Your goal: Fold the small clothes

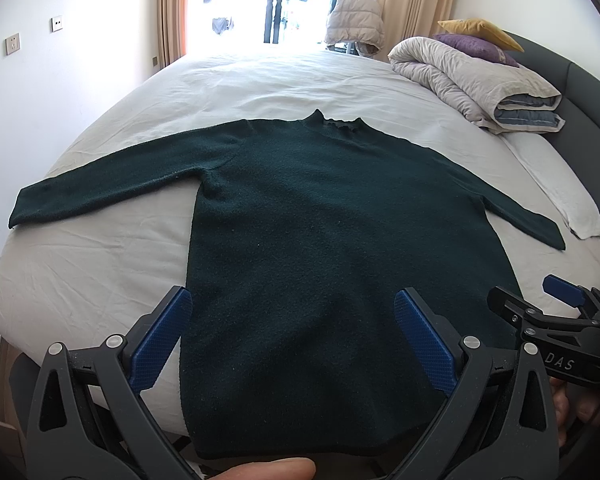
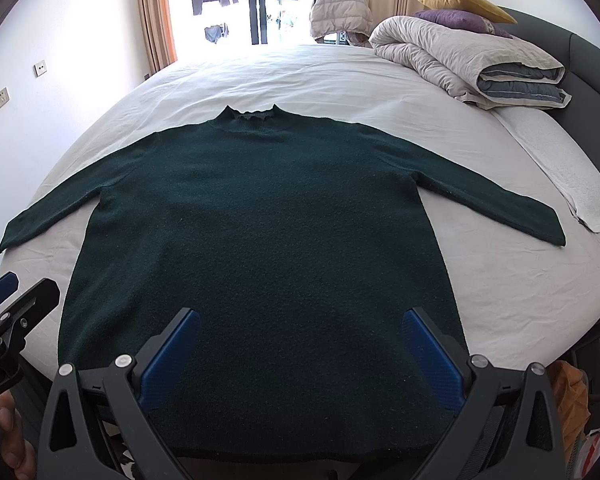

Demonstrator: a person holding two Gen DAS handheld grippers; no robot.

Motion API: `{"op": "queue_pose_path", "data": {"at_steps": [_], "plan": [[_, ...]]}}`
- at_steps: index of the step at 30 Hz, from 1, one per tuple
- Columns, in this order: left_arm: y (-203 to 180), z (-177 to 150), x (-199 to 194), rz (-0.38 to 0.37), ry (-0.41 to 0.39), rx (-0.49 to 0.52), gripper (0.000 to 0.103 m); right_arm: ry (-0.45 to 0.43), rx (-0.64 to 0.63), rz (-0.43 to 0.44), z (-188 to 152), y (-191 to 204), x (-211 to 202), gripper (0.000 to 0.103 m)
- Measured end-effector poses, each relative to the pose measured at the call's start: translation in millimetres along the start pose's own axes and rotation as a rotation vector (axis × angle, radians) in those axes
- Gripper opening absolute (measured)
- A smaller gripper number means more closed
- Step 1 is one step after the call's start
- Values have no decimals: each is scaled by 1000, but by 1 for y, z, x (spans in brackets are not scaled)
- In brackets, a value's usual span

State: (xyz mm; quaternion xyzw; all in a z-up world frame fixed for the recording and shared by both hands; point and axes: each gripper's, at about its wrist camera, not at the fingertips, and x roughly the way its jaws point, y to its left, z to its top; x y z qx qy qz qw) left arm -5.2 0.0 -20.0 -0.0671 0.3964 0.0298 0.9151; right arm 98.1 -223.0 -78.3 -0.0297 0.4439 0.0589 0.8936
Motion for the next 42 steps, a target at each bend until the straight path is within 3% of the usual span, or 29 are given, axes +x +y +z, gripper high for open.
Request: {"op": "queue_pose_path", "data": {"at_steps": [14, 18, 22, 27, 30, 32, 38, 42], "plan": [[1, -2, 1, -18, 6, -12, 103, 3, -1, -1, -1, 2, 2, 103], [14, 0, -1, -37, -31, -38, 103, 3, -1, 6, 1, 2, 3, 103], [52, 7, 0, -124, -51, -145, 103, -17, 17, 38, 3, -2, 4, 103], [120, 20, -4, -285, -174, -274, 103, -103, 34, 114, 10, 0, 1, 103], [161, 26, 3, -242, -137, -333, 103, -144, 47, 157, 16, 1, 0, 103], [203, 23, 11, -285, -142, -458, 103, -165, 59, 181, 21, 1, -1, 100], [338, -4, 42, -418, -262, -971, 103, -186, 86, 245, 30, 3, 4, 91], [373, -8, 63, -428, -275, -1113, 102, -162, 79, 272, 34, 9, 11, 83]]}}
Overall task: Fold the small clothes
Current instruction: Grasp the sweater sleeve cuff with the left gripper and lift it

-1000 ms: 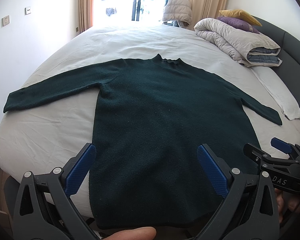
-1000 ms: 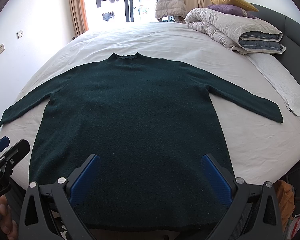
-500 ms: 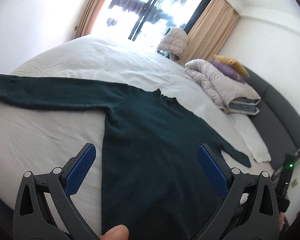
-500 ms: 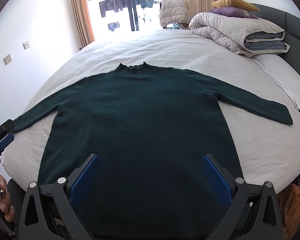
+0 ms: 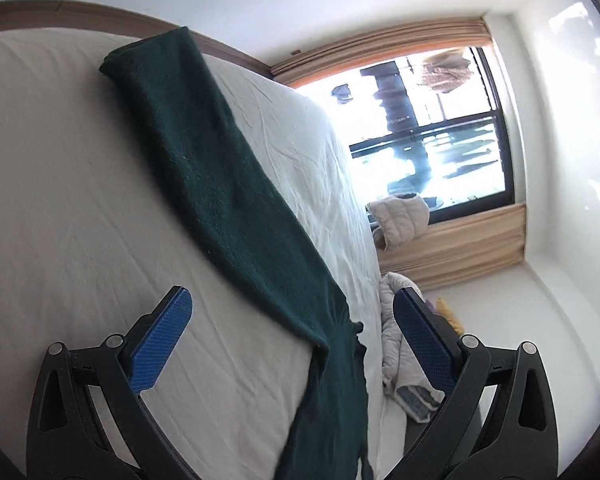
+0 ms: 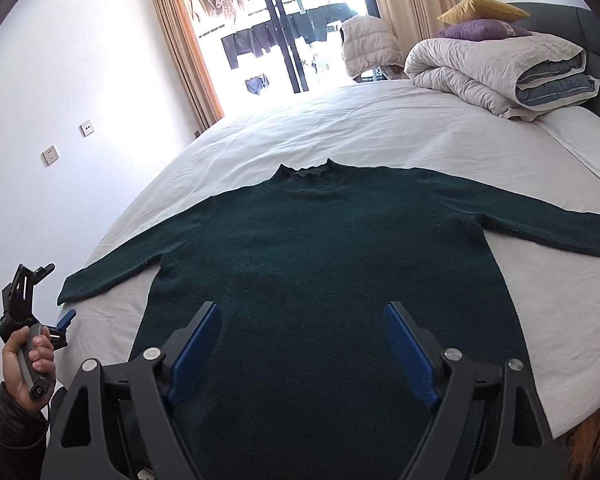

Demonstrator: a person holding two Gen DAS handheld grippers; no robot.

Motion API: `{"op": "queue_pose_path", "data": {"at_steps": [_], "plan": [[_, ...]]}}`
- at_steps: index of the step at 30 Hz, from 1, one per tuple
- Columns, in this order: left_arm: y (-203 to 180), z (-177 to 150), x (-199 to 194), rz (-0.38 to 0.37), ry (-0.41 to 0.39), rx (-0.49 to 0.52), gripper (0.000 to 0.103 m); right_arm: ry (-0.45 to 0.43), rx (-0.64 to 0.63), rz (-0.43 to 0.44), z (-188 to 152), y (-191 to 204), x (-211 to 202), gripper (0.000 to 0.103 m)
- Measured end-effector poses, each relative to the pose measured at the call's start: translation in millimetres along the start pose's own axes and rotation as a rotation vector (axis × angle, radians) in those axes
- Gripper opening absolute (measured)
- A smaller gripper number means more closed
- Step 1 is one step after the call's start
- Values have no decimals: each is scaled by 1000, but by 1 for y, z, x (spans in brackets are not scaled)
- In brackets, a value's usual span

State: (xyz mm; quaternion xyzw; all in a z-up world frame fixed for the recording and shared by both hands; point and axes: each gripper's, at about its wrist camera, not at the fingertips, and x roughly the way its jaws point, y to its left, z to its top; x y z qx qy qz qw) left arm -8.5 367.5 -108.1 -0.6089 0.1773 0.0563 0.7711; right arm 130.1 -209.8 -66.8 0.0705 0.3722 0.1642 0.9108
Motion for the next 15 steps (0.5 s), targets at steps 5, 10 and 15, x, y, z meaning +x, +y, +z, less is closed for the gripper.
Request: {"op": "queue_pose_path", "data": {"at_steps": [5, 10, 15], "plan": [[4, 16, 16, -35, -33, -70, 102, 29, 12, 20, 1, 2, 11, 79], [19, 29, 40, -78, -77, -154, 93, 25, 31, 34, 3, 2, 15, 76], [43, 29, 48, -110, -108, -282, 63, 44, 35, 38, 1, -2, 20, 74]]}}
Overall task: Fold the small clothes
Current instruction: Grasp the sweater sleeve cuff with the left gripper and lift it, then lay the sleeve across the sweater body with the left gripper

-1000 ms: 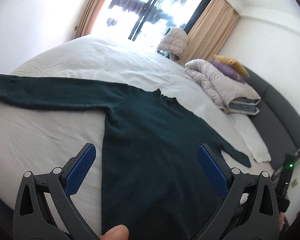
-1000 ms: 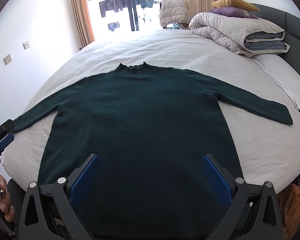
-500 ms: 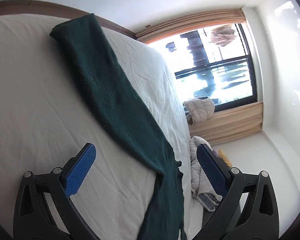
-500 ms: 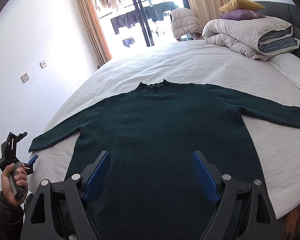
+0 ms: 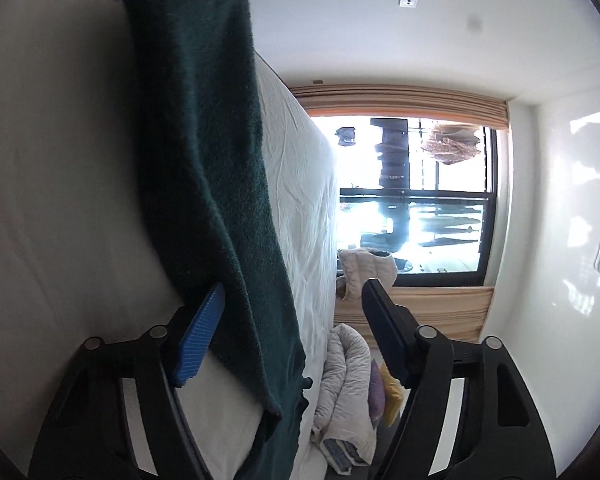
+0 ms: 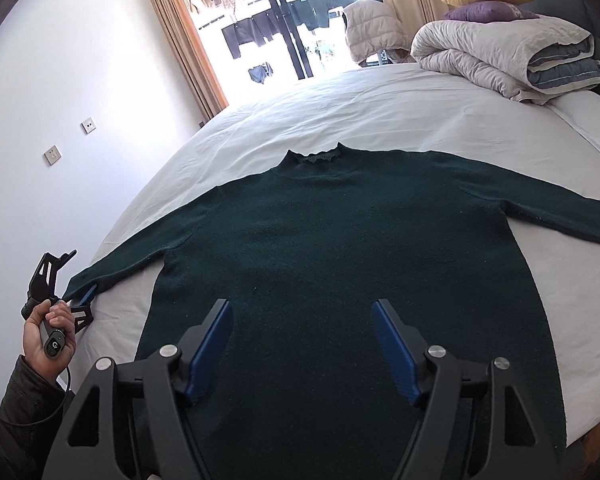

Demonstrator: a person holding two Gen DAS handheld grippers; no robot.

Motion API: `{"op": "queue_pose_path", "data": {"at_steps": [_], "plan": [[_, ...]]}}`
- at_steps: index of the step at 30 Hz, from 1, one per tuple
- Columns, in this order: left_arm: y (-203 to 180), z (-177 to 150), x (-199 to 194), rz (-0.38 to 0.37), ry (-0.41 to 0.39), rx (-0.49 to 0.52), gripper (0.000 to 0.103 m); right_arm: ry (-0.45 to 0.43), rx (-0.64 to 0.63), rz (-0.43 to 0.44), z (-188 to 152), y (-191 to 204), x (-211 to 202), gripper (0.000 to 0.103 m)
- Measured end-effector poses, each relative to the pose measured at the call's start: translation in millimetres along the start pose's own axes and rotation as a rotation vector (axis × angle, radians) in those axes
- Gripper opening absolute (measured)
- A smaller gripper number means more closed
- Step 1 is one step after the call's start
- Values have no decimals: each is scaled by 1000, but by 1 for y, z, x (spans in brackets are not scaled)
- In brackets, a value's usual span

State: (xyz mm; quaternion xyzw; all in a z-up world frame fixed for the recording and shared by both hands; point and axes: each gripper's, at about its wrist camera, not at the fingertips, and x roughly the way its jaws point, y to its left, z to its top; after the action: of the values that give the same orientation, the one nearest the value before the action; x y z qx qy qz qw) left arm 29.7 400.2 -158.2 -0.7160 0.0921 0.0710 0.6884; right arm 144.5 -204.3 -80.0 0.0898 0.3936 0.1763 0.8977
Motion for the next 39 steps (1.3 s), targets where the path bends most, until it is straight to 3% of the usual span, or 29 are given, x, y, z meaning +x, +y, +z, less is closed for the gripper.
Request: {"op": "queue_pose_path", "data": {"at_steps": [4, 8, 12, 14, 17, 20, 22, 23, 24, 27, 32, 36, 39], "plan": [[5, -1, -11, 7, -33, -51, 58, 8, 17, -1, -1, -4, 6, 74], [-3, -10, -30, 156, -92, -51, 60, 18, 27, 2, -2, -2, 11, 74], [-11, -2, -21, 277, -36, -49, 63, 3, 9, 2, -1, 1, 9, 74], [-14, 1, -3, 289, -18, -45, 70, -2, 14, 6, -2, 0, 9, 74], [-14, 16, -3, 253, -39, -75, 71, 0, 27, 11, -4, -2, 10, 74], [-17, 11, 16, 243, -49, -95, 68, -1, 29, 15, -5, -3, 9, 74], [-12, 15, 18, 244, -52, -101, 45, -4, 28, 16, -5, -4, 8, 74], [-10, 15, 23, 251, -48, -126, 23, -4, 29, 17, -5, -4, 8, 74], [-2, 17, 24, 251, -49, -162, 13, -5, 30, 18, -5, -4, 7, 74], [3, 21, 22, 227, -55, -172, 6, -13, 25, 18, -4, -4, 5, 74], [-35, 14, 21, 247, -93, -20, 6, -11, 42, 10, -4, -12, 8, 74], [-105, -7, 50, 259, -53, 284, 6, -10, 59, 4, -3, -25, 11, 74], [-166, -56, 93, 291, 25, 599, 6, -7, 83, -1, -1, -38, 14, 74]]}}
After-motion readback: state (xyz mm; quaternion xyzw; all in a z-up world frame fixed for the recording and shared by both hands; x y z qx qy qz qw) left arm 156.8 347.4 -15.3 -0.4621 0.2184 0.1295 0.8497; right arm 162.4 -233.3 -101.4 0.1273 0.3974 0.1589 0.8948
